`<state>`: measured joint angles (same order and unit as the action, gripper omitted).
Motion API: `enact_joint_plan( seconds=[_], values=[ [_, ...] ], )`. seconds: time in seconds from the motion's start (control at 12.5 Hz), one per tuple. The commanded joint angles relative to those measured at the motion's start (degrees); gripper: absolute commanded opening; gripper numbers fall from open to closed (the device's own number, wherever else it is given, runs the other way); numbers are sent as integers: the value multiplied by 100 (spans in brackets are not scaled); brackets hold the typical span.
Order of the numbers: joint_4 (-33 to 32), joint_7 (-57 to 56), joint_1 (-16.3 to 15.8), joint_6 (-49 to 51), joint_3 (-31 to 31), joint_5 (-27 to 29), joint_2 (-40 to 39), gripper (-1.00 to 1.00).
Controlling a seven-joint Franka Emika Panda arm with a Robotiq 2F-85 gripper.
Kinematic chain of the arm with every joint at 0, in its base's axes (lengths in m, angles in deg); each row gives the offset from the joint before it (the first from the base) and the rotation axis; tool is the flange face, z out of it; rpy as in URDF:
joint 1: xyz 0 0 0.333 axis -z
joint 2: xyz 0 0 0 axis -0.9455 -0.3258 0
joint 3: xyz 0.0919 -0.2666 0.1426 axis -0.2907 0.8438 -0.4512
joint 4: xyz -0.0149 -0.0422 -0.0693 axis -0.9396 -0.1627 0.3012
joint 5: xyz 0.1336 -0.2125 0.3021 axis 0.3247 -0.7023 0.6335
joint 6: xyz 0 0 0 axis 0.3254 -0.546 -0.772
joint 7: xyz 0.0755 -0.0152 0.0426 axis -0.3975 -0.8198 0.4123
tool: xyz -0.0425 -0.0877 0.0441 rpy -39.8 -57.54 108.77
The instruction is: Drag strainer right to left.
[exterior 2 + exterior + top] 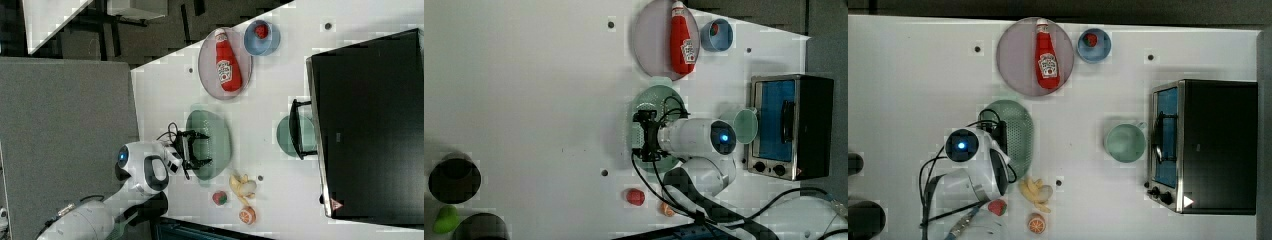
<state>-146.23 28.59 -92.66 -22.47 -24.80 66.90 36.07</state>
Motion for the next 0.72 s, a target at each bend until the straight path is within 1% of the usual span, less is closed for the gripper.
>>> enact_joint_plan(
  seconds=[0.08, 0.32, 0.72],
  values=[
    [495, 251, -320, 276, -58, 228, -174, 100],
    [824, 478, -624, 369, -58, 447, -315, 100],
    [1231, 993, -1046, 382, -56, 497, -549, 100]
  ],
)
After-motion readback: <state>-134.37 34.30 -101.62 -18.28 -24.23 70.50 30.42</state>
